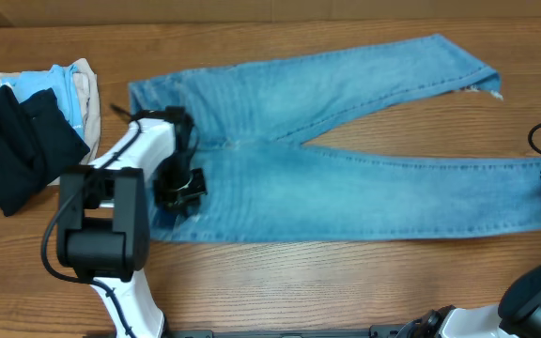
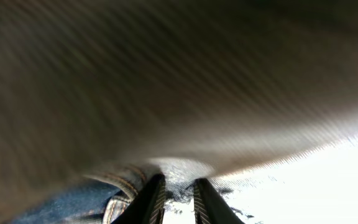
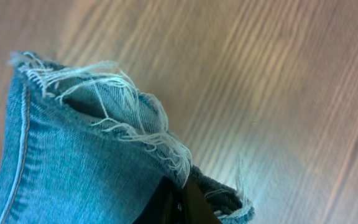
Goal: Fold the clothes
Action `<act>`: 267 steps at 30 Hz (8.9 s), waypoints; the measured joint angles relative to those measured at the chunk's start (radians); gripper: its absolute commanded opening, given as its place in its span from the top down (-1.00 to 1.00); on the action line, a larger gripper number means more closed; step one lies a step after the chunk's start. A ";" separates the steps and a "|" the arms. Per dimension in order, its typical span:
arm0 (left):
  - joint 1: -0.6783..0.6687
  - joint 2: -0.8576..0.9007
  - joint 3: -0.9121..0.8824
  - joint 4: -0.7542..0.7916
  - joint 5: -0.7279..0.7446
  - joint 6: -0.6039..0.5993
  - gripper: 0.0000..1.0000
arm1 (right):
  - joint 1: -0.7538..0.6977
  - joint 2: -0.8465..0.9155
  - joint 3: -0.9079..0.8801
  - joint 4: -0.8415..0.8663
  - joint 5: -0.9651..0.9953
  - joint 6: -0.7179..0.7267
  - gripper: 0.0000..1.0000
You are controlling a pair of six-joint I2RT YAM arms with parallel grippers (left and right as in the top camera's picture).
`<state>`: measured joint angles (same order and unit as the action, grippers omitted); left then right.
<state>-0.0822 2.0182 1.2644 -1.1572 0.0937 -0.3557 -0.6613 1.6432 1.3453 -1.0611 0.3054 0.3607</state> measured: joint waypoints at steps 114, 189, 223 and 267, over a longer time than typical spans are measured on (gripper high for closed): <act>0.232 0.043 0.111 -0.054 0.001 0.053 0.34 | 0.120 0.557 0.214 0.546 -0.649 -0.126 -0.51; 0.232 -0.064 0.227 -0.082 -0.047 0.117 0.28 | 0.131 -0.001 0.290 -0.069 -0.254 -0.156 -0.62; 0.327 -0.693 -0.349 0.069 -0.129 -0.125 -0.43 | -0.094 -0.241 -0.230 -0.225 -0.421 0.132 -1.00; 0.527 -0.537 -0.454 0.373 -0.010 -0.033 0.87 | -0.313 -0.242 -0.323 -0.227 -0.433 0.110 -1.00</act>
<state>0.4450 1.4807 0.8108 -0.7837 0.0834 -0.3885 -0.9745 1.4014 1.0225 -1.2884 -0.1276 0.4709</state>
